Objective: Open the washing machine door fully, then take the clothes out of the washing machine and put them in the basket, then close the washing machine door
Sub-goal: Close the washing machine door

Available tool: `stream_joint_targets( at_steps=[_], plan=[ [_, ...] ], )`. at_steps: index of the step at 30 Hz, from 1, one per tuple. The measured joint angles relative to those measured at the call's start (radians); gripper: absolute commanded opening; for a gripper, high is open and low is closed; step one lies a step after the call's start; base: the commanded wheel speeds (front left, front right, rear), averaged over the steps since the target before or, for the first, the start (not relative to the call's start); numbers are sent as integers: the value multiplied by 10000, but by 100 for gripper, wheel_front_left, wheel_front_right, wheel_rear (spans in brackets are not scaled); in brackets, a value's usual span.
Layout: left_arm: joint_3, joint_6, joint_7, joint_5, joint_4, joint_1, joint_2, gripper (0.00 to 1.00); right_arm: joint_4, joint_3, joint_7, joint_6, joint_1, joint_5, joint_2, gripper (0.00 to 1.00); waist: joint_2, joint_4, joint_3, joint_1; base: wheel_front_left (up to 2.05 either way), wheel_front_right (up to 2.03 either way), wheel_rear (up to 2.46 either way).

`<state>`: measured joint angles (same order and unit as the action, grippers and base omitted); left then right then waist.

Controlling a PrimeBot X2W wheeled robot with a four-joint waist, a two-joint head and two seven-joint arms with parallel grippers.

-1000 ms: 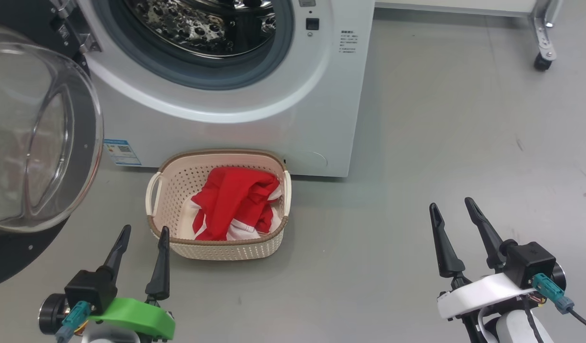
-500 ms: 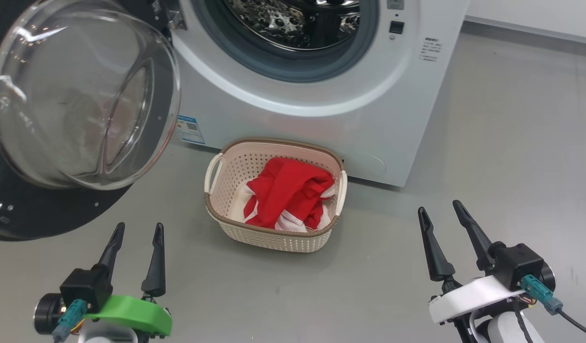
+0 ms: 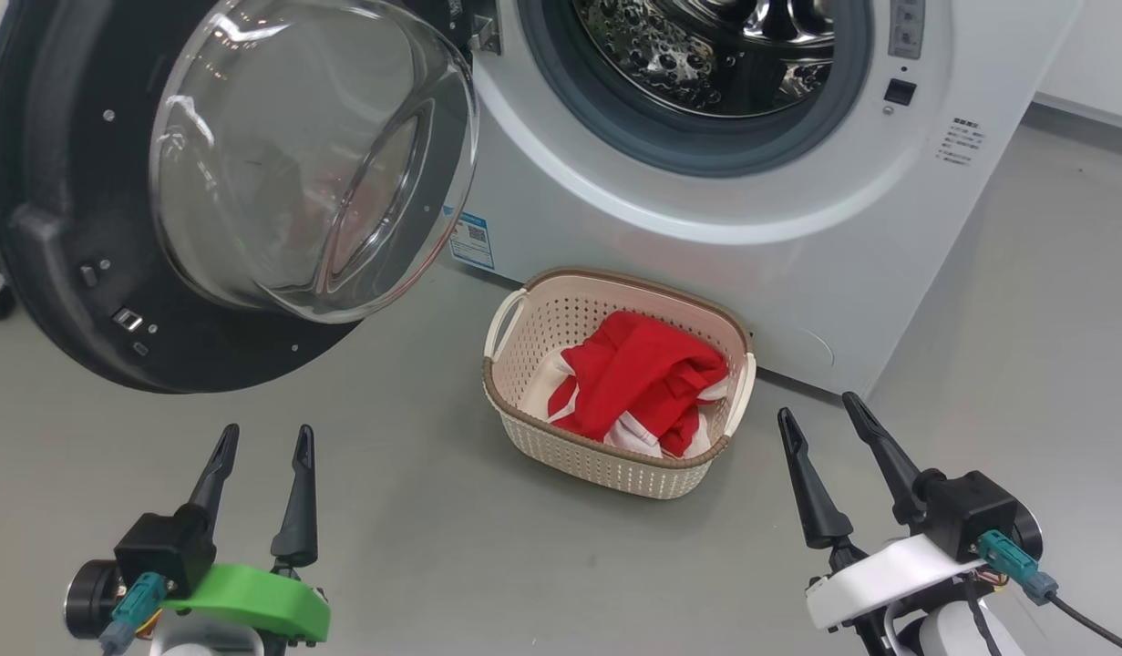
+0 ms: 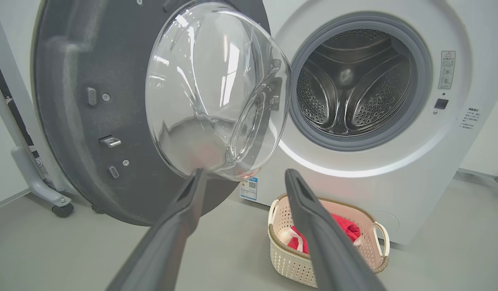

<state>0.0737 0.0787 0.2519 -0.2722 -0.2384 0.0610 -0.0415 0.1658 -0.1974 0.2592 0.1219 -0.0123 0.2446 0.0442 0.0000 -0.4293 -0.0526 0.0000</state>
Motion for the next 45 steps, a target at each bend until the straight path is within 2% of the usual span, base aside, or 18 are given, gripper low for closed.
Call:
stream_joint_targets(
  at_steps=[8, 25, 45],
  plan=[
    [-42, -2, 0, -4, 130, -26, 2, 100, 63, -148, 0, 2, -10, 0, 6, 100, 0, -385, 63, 0, 0, 0, 0],
    [-63, -46, 0, -4, 290, -99, 2, 100, 127, -263, 0, 2, -66, 19, 6, 100, 0, -643, 58, 0, 0, 0, 0],
    [-153, -123, 0, -4, 362, -116, 2, 100, 163, -299, 0, 2, -119, 90, 6, 100, 0, -518, 50, 0, 0, 0, 0]
  ],
)
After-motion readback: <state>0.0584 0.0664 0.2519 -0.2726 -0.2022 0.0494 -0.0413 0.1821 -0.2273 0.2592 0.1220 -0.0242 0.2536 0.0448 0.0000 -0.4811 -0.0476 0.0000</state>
